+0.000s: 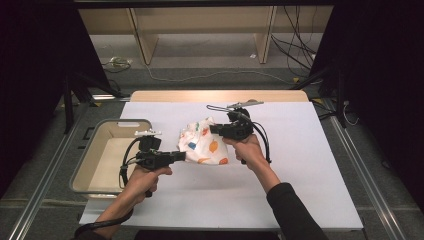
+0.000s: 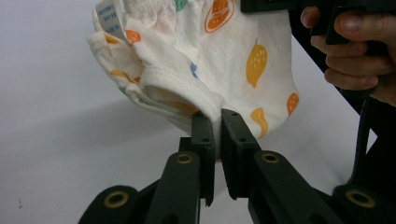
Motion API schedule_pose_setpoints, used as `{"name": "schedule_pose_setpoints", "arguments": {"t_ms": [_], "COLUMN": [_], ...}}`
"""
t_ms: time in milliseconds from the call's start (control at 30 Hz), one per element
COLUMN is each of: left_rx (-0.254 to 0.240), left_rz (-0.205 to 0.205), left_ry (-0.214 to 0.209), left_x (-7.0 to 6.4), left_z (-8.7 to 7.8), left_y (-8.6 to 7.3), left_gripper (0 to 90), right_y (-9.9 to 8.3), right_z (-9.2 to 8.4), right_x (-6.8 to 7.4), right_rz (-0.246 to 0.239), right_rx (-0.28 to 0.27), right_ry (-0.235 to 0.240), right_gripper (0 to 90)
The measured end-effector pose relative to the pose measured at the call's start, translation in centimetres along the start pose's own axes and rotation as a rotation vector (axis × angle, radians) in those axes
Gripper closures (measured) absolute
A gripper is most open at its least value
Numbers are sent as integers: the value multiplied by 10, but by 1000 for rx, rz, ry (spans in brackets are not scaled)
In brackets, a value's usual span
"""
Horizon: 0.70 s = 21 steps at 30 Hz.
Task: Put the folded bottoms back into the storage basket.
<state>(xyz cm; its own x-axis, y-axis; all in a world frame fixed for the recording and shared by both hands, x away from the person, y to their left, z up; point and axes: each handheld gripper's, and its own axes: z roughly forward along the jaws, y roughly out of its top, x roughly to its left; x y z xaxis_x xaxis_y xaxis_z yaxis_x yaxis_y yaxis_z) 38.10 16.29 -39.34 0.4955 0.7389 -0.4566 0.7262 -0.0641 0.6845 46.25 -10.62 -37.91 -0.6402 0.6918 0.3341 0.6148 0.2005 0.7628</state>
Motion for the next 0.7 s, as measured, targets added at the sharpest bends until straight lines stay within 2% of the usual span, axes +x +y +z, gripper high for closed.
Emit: {"name": "schedule_pose_setpoints", "arguments": {"t_ms": [67, 267, 467, 700], "left_rx": [2, -17, -15, -19], "left_rz": [8, 0, -4, 1], "left_ry": [2, 15, 10, 19], "left_x": [2, 8, 15, 19], "left_z": [-3, -14, -25, -31], "left_y": [0, 0, -2, -2], "left_gripper": [837, 837, 837, 837], "right_y": [1, 4, 7, 10], "right_z": [2, 9, 14, 19], "right_x": [2, 11, 19, 24], "right_rz": [0, -9, -24, -20], "right_rx": [-1, 0, -3, -11], "right_ry": [3, 17, 25, 33], "right_gripper": [834, 834, 833, 833]}}
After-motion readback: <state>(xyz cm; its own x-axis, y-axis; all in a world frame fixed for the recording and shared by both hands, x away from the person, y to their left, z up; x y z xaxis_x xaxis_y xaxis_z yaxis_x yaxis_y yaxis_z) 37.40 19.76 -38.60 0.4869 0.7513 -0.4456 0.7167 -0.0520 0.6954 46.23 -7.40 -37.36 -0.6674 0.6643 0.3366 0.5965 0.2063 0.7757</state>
